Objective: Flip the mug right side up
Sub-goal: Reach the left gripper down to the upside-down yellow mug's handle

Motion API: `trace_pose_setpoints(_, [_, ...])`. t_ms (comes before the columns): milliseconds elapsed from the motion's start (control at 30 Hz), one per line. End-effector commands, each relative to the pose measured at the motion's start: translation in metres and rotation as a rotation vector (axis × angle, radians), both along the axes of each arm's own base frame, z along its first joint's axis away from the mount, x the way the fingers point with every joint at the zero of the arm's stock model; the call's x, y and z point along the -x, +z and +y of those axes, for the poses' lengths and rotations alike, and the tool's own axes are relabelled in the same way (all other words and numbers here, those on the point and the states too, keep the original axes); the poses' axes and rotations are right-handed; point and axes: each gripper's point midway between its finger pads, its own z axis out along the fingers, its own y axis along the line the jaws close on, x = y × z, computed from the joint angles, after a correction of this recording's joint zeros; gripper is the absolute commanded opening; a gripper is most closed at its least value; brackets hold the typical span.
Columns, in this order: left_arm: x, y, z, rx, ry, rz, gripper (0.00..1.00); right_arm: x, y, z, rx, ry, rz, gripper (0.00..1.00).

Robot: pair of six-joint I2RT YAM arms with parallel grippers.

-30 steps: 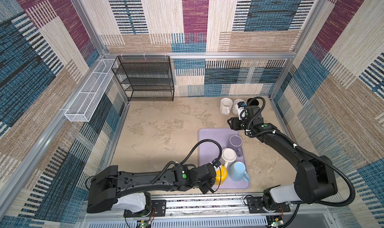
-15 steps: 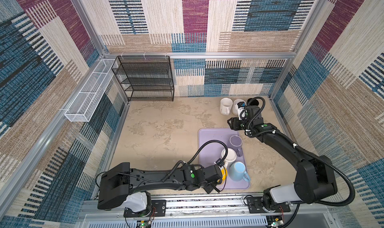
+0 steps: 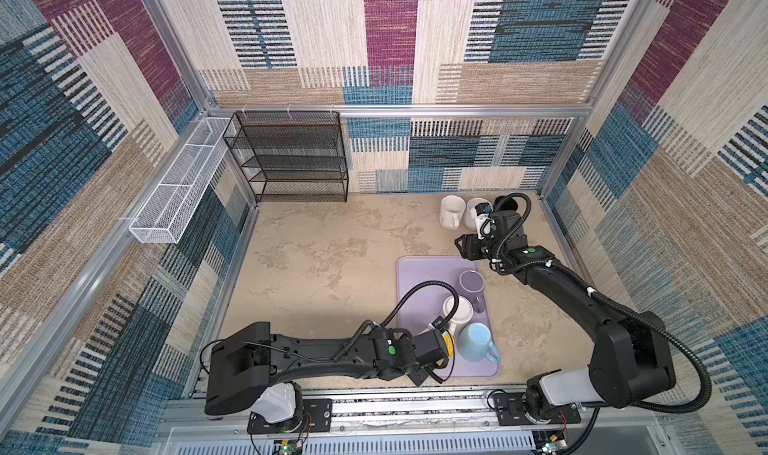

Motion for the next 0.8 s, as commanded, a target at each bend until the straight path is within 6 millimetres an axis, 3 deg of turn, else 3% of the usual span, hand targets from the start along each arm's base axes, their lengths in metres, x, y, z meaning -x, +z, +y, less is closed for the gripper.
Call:
trace_pose_setpoints(0, [-0.007, 0.001, 0.006, -0.020, 0.052, -0.029, 0.21, 0.000, 0.005, 0.000, 0.001, 0.005, -0.022, 0.63])
trace_pose_setpoints(333, [-0.022, -0.001, 0.012, -0.045, 0.080, -0.070, 0.19, 0.003, 0.005, 0.000, -0.003, 0.007, -0.021, 0.63])
trace_pose_setpoints(767, [-0.069, -0.003, 0.009, -0.040, 0.116, -0.065, 0.19, 0.009, 0.006, -0.002, -0.007, 0.002, -0.023, 0.63])
